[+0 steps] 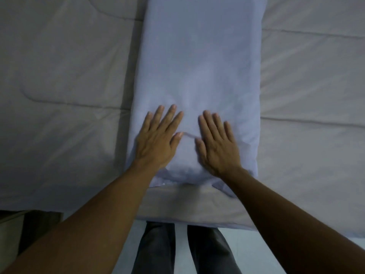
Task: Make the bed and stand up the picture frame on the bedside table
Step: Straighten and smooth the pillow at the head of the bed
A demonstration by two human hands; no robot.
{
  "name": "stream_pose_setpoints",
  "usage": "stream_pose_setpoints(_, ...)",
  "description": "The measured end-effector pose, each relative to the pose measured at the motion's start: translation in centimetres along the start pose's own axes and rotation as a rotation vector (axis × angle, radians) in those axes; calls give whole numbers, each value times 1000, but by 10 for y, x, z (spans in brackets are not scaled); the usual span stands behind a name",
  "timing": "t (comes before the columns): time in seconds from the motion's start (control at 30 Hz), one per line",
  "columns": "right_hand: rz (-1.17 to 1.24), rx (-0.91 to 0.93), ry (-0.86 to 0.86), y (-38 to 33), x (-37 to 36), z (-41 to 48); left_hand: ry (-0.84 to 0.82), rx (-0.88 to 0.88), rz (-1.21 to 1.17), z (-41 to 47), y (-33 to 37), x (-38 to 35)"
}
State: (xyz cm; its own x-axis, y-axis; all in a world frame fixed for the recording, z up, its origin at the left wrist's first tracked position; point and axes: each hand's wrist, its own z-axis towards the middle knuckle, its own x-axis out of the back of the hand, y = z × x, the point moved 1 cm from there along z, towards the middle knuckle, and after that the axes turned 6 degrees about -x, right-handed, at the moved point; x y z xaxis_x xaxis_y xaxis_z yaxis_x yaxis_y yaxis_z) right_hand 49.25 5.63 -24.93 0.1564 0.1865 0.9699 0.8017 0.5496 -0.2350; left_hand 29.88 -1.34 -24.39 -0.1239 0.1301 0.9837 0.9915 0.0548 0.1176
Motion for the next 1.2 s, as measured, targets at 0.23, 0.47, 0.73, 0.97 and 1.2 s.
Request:
stream_pose_setpoints(0.23,101,-725,117,43,14,-8,141,201,-7,22,-10,21)
stream_pose_setpoints(0.47,33,-124,19,9,-2,66,37,-26,40,99,-25,19)
stream_pose_setpoints(0.73,142,-563,235,25,21,121,199,201,-22,156,-62,50)
stream_pose_setpoints(0.97,-68,-208,72,62,11,170,78,87,62,191,-82,27)
stream_pose_setpoints(1.2,88,-387,194,44,23,213,203,205,-40,243,-78,56)
